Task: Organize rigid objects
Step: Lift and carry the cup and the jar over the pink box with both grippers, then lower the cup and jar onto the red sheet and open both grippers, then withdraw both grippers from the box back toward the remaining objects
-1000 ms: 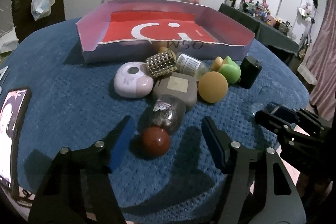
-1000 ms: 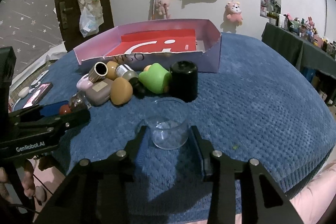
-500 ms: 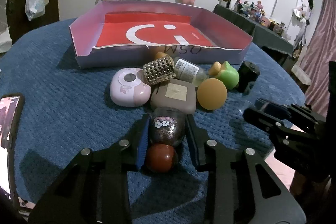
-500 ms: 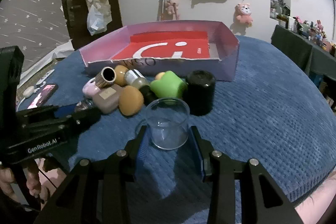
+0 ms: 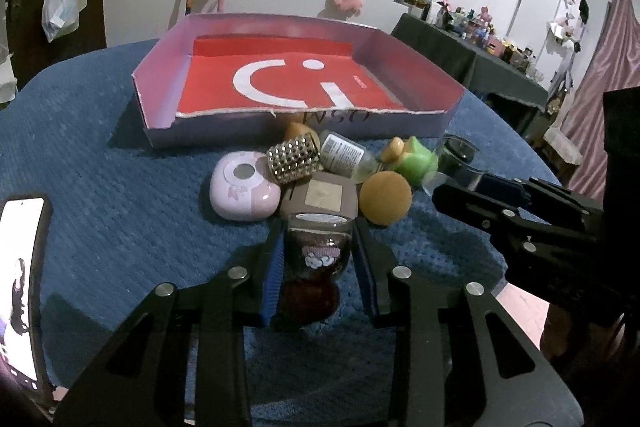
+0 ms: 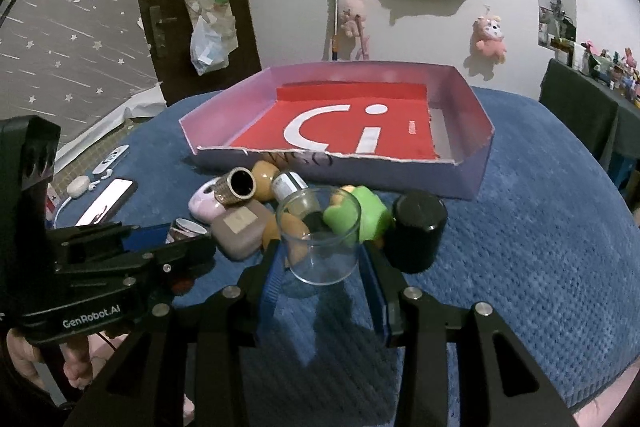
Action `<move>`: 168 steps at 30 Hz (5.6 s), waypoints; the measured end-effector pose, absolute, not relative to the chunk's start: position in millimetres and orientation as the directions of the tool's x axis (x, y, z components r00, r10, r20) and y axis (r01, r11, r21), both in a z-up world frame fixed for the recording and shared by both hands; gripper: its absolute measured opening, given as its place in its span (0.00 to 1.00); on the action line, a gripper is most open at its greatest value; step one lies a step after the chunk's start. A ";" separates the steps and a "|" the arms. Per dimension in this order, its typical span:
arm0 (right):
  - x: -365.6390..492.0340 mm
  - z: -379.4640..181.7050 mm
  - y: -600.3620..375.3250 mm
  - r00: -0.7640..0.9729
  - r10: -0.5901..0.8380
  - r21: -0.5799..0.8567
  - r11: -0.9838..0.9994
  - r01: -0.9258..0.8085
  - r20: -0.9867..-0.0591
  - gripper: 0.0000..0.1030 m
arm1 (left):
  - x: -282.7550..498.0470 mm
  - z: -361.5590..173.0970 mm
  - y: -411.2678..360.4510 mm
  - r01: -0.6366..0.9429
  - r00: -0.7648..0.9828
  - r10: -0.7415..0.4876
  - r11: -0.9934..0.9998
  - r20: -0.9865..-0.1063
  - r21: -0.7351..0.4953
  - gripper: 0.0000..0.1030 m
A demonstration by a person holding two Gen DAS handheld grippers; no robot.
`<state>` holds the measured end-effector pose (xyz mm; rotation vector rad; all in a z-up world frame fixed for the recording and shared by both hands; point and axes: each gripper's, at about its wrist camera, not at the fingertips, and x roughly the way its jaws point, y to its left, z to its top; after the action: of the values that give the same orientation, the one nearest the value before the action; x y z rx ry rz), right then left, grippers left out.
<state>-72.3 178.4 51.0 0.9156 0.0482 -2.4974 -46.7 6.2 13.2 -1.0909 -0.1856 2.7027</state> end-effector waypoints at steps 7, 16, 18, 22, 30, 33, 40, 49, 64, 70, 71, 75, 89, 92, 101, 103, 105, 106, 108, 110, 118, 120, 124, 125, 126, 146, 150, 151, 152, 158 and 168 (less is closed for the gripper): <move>-77.3 60.1 175.9 -0.646 -0.455 0.150 -0.869 0.471 -0.613 0.40 | -48.8 26.4 2.1 -0.153 -0.715 0.244 -0.969 -0.656 -0.194 0.29; -86.5 77.5 175.1 -0.645 -0.471 0.147 -0.859 0.491 -0.602 0.40 | -66.4 51.6 -7.7 -0.143 -0.744 0.231 -0.972 -0.627 -0.188 0.29; -90.6 81.8 175.5 -0.643 -0.475 0.148 -0.857 0.494 -0.600 0.40 | -71.9 57.3 -9.0 -0.142 -0.750 0.230 -0.972 -0.620 -0.189 0.29; -100.0 89.2 174.7 -0.635 -0.485 0.157 -0.851 0.501 -0.601 0.40 | -85.4 65.3 -9.5 -0.137 -0.754 0.218 -0.975 -0.620 -0.176 0.29; -123.6 100.1 173.1 -0.625 -0.487 0.157 -0.847 0.508 -0.610 0.40 | -114.0 72.4 -6.3 -0.131 -0.759 0.197 -0.980 -0.620 -0.151 0.29; -135.3 101.8 173.1 -0.621 -0.485 0.161 -0.849 0.503 -0.616 0.40 | -128.0 72.4 -6.9 -0.124 -0.756 0.191 -0.981 -0.626 -0.151 0.29; -168.1 103.5 169.6 -0.621 -0.465 0.161 -0.861 0.482 -0.631 0.40 | -162.1 67.7 -8.6 -0.098 -0.745 0.157 -0.987 -0.648 -0.126 0.29; -214.8 97.8 160.0 -0.625 -0.420 0.139 -0.883 0.448 -0.658 0.40 | -209.6 51.6 -21.2 -0.069 -0.701 0.153 -0.987 -0.697 -0.147 0.29; -267.7 56.4 146.1 -0.517 -0.377 0.156 -0.894 0.420 -0.769 0.40 | -243.3 28.7 -30.1 -0.048 -0.650 0.166 -0.983 -0.742 -0.177 0.29; -271.3 57.1 147.9 -0.521 -0.362 0.149 -0.902 0.405 -0.773 0.40 | -251.8 23.5 -31.8 -0.043 -0.646 0.171 -0.981 -0.744 -0.189 0.29; -272.2 57.0 147.4 -0.520 -0.362 0.150 -0.902 0.406 -0.773 0.40 | -252.7 22.4 -32.2 -0.043 -0.644 0.171 -0.981 -0.746 -0.188 0.29; -271.8 56.9 146.4 -0.519 -0.352 0.138 -0.903 0.406 -0.779 0.40 | -257.2 17.2 -34.8 -0.038 -0.630 0.172 -0.981 -0.757 -0.191 0.28; -284.4 44.7 140.9 -0.428 -0.330 0.147 -0.902 0.406 -0.842 0.40 | -266.8 7.3 -32.1 -0.019 -0.570 0.131 -0.989 -0.811 -0.146 0.28; -285.5 41.0 142.0 -0.403 -0.333 0.161 -0.901 0.404 -0.853 0.40 | -266.9 6.7 -35.3 -0.021 -0.570 0.146 -0.986 -0.808 -0.164 0.28; -283.3 40.5 141.2 -0.402 -0.322 0.148 -0.902 0.406 -0.857 0.40 | -265.7 6.0 -38.2 -0.020 -0.572 0.157 -0.984 -0.805 -0.177 0.28; -283.6 40.6 141.7 -0.402 -0.325 0.154 -0.902 0.403 -0.856 0.40 | -266.2 6.0 -39.0 -0.019 -0.572 0.160 -0.983 -0.805 -0.182 0.29; -283.4 40.9 142.3 -0.402 -0.328 0.157 -0.902 0.402 -0.855 0.40 | -265.7 6.1 -39.3 -0.018 -0.571 0.160 -0.983 -0.805 -0.183 0.29; -284.2 41.0 141.4 -0.401 -0.330 0.160 -0.902 0.401 -0.855 0.40 | -265.7 6.1 -39.2 -0.018 -0.572 0.159 -0.983 -0.804 -0.182 0.29; -284.7 41.2 142.5 -0.398 -0.336 0.169 -0.901 0.399 -0.853 0.40 | -265.8 6.1 -39.6 -0.018 -0.572 0.160 -0.983 -0.804 -0.183 0.29; -285.2 41.2 142.0 -0.398 -0.340 0.174 -0.901 0.397 -0.852 0.40 | -265.4 6.2 -39.3 -0.017 -0.573 0.162 -0.982 -0.804 -0.186 0.29; -285.2 41.5 142.3 -0.396 -0.351 0.187 -0.899 0.396 -0.849 0.43 | -262.7 7.2 -36.0 -0.015 -0.572 0.138 -0.987 -0.809 -0.158 0.30; -284.3 42.0 142.3 -0.398 -0.351 0.186 -0.899 0.396 -0.848 0.51 | -262.1 7.7 -36.1 -0.020 -0.571 0.147 -0.986 -0.808 -0.165 0.43; -280.7 42.5 143.7 -0.410 -0.347 0.177 -0.900 0.398 -0.843 0.56 | -257.9 12.8 -37.9 -0.027 -0.586 0.180 -0.979 -0.790 -0.203 0.77; -279.8 42.6 143.9 -0.411 -0.349 0.178 -0.899 0.399 -0.842 0.56 | -256.7 14.4 -37.6 -0.023 -0.591 0.172 -0.980 -0.788 -0.196 0.77; -278.6 42.9 144.2 -0.412 -0.352 0.180 -0.898 0.400 -0.841 0.56 | -255.3 15.6 -37.2 -0.024 -0.594 0.166 -0.982 -0.787 -0.189 0.77; -228.7 76.9 155.7 -0.514 -0.419 0.171 -0.871 0.461 -0.749 0.97 | -229.3 48.3 -35.2 -0.011 -0.643 0.124 -0.988 -0.755 -0.154 0.77; -213.1 88.0 155.5 -0.552 -0.425 0.142 -0.865 0.482 -0.717 0.99 | -217.1 58.3 -40.7 0.016 -0.672 0.101 -0.988 -0.734 -0.151 0.92; -208.6 90.6 155.8 -0.562 -0.427 0.134 -0.863 0.486 -0.709 1.00 | -214.5 60.9 -42.8 0.019 -0.678 0.103 -0.987 -0.728 -0.157 0.92; -205.1 92.7 155.8 -0.568 -0.430 0.131 -0.861 0.491 -0.701 1.00 | -211.6 64.0 -44.9 0.020 -0.684 0.109 -0.986 -0.721 -0.168 0.92; -178.9 103.9 157.1 -0.604 -0.444 0.107 -0.853 0.510 -0.661 1.00 | -193.8 75.3 -46.3 0.024 -0.710 0.104 -0.985 -0.697 -0.171 0.92; -140.3 112.0 169.1 -0.658 -0.458 0.097 -0.856 0.508 -0.597 1.00 | -155.1 86.9 -46.4 0.011 -0.751 0.121 -0.981 -0.649 -0.195 0.98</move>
<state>-140.3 169.1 112.0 0.8554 0.1061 -2.4572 -155.1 -46.4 86.9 -1.0837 -0.2891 2.8716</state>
